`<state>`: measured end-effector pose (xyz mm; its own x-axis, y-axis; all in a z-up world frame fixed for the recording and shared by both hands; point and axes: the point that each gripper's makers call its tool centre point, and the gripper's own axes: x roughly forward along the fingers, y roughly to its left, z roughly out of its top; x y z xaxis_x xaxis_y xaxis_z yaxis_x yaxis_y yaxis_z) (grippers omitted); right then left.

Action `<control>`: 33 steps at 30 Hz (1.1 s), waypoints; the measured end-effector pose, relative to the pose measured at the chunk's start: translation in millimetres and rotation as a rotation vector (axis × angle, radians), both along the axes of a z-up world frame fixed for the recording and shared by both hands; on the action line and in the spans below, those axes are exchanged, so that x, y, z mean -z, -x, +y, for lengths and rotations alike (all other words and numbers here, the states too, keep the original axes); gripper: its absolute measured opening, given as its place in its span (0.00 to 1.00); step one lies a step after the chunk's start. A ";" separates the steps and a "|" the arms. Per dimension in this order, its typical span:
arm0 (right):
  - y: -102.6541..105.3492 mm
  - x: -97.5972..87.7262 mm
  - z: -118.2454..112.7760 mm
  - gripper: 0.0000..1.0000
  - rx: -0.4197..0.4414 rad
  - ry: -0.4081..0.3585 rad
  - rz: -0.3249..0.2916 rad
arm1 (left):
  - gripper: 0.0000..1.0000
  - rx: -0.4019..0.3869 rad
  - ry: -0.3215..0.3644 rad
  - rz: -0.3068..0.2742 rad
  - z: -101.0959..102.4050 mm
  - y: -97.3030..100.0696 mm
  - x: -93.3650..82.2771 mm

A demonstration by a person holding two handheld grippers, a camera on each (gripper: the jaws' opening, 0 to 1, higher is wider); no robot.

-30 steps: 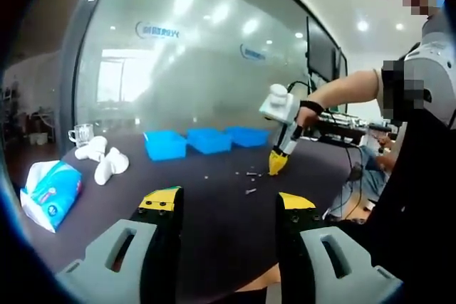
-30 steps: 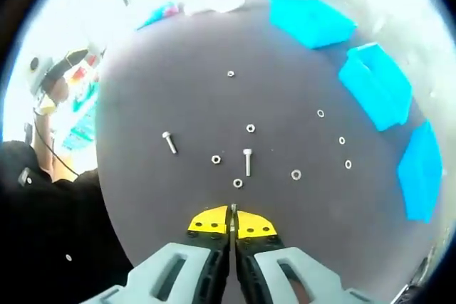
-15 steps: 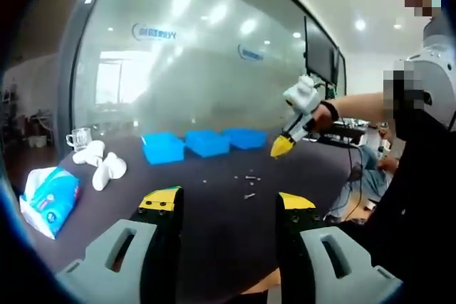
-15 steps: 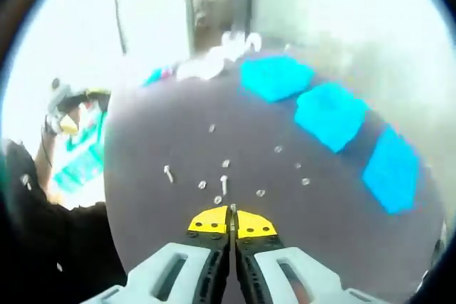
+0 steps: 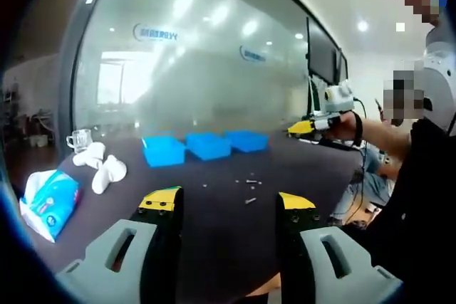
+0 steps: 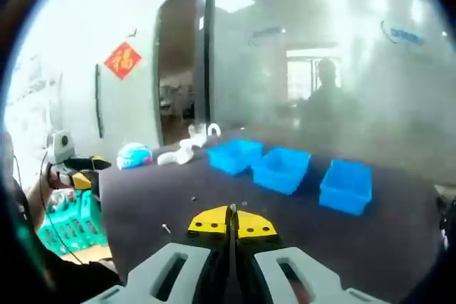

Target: Sort the screws, nuts, and washers into the corresponding bins

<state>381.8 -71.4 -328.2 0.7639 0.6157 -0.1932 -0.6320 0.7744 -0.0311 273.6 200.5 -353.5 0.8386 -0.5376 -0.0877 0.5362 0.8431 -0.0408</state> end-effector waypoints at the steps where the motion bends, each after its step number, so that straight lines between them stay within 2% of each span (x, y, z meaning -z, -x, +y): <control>1: 1.0 -2.0 -3.9 0.00 0.021 0.002 -0.022 | 0.51 0.001 0.003 -0.001 -0.3 0.0 -0.8; 3: 3.8 -7.3 -8.6 0.00 0.045 0.012 -0.080 | 0.51 0.003 0.006 -0.003 -0.7 0.2 -1.8; 6: 9.0 -9.3 -12.6 0.00 0.070 0.017 -0.114 | 0.51 0.005 0.004 -0.004 -0.9 1.2 -2.5; 12: 11.3 -8.3 -17.4 0.00 0.093 0.008 -0.126 | 0.51 0.007 0.002 -0.006 -0.1 2.8 -4.3; 20: 5.0 -15.0 -36.8 0.00 0.151 -0.009 -0.151 | 0.51 0.012 -0.002 -0.006 -1.5 4.5 -4.1; 27: -30.5 -18.6 -67.5 0.00 0.247 0.011 -0.188 | 0.51 0.016 -0.001 -0.006 -2.5 3.5 -4.3; 31: -63.6 -21.2 -81.6 0.00 0.295 0.021 -0.197 | 0.51 0.016 -0.002 -0.002 -2.7 2.7 -2.9; 33: -84.6 -25.5 -85.4 0.00 0.311 -0.001 -0.195 | 0.51 0.016 0.000 -0.001 -3.0 1.9 -2.6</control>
<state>466.4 -156.8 -302.6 0.9369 0.3486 -0.0248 -0.3488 0.9285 -0.1272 271.7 197.5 -350.9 0.8302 -0.5506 -0.0869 0.5493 0.8346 -0.0402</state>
